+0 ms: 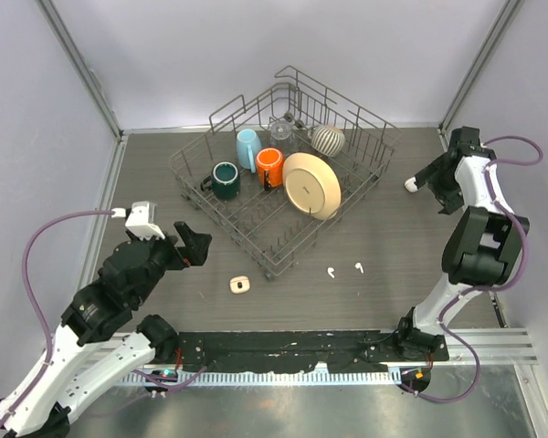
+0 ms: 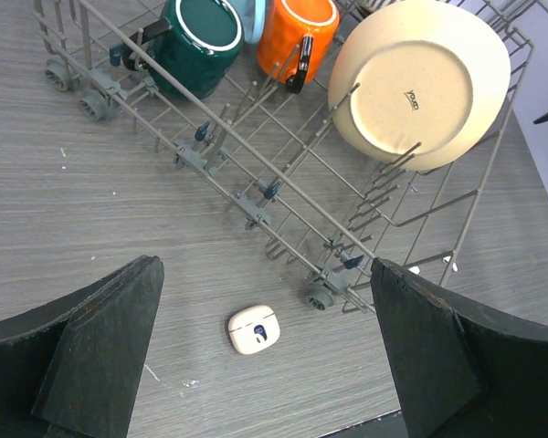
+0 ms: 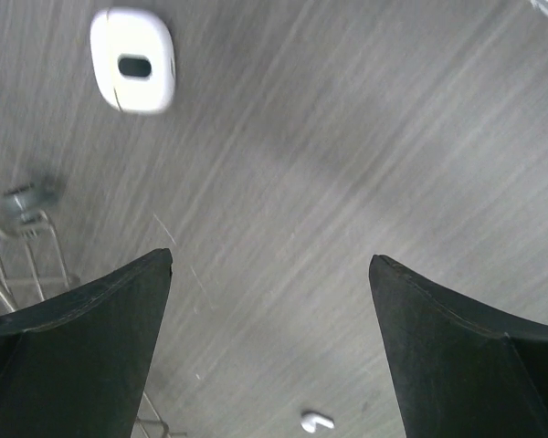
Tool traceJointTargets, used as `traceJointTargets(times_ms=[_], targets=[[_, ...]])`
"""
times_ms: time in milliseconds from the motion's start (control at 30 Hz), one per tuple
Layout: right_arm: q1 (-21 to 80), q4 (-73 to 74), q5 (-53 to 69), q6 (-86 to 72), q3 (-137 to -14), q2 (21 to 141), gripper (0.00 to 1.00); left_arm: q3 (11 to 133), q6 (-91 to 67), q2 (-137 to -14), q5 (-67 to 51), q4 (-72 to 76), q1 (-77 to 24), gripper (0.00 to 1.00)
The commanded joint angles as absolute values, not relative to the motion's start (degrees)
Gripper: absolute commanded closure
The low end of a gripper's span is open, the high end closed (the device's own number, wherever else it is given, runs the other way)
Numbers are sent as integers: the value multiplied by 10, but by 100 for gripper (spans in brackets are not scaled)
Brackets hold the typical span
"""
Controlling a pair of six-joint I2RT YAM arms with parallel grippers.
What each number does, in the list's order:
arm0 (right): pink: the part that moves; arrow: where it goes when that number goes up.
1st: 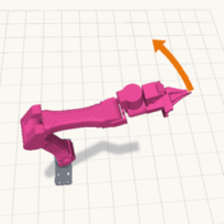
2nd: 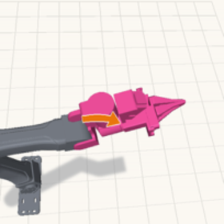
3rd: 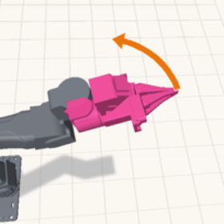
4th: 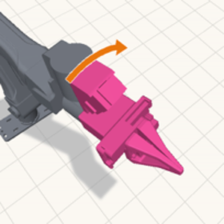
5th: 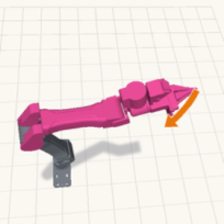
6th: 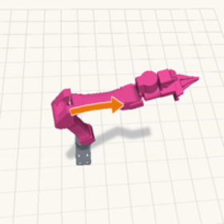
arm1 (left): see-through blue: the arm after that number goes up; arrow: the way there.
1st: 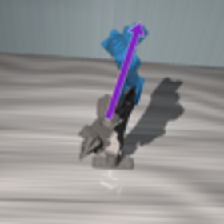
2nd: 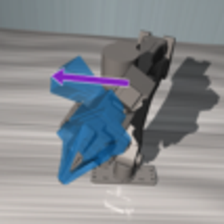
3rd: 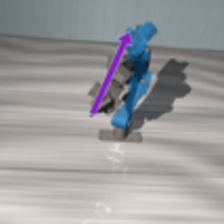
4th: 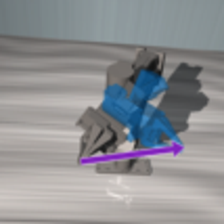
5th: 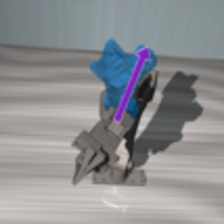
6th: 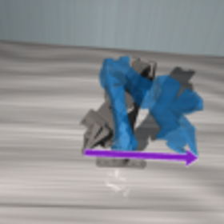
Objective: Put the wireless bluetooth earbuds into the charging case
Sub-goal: Pick up the charging case at the center of the board.
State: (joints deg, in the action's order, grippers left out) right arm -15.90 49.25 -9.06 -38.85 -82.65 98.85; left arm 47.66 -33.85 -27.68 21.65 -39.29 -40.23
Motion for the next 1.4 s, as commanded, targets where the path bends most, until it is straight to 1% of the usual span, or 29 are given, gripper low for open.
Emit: traceJointTargets(times_ms=[0, 200, 333, 567, 667, 1000, 1367], targets=[[-169, 477, -81, -379, -923, 1059, 6, 490, -351, -257, 222, -384, -402, 0], [-171, 502, -75, -385, -1033, 1154, 6, 488, -360, -236, 243, -415, -402, 0], [-171, 512, -71, -391, -1092, 1203, 6, 474, -352, -203, 228, -409, -402, 0], [-171, 561, -66, -391, -1215, 1297, 13, 447, -352, -159, 215, -384, -402, 0], [-170, 563, -51, -382, -1225, 1316, 16, 443, -355, -160, 214, -384, -402, 0], [-164, 555, -44, -361, -1207, 1331, 19, 441, -355, -191, 205, -381, -402, 0], [-151, 563, -36, -346, -1249, 1381, 21, 441, -351, -205, 192, -385, -402, 0]])
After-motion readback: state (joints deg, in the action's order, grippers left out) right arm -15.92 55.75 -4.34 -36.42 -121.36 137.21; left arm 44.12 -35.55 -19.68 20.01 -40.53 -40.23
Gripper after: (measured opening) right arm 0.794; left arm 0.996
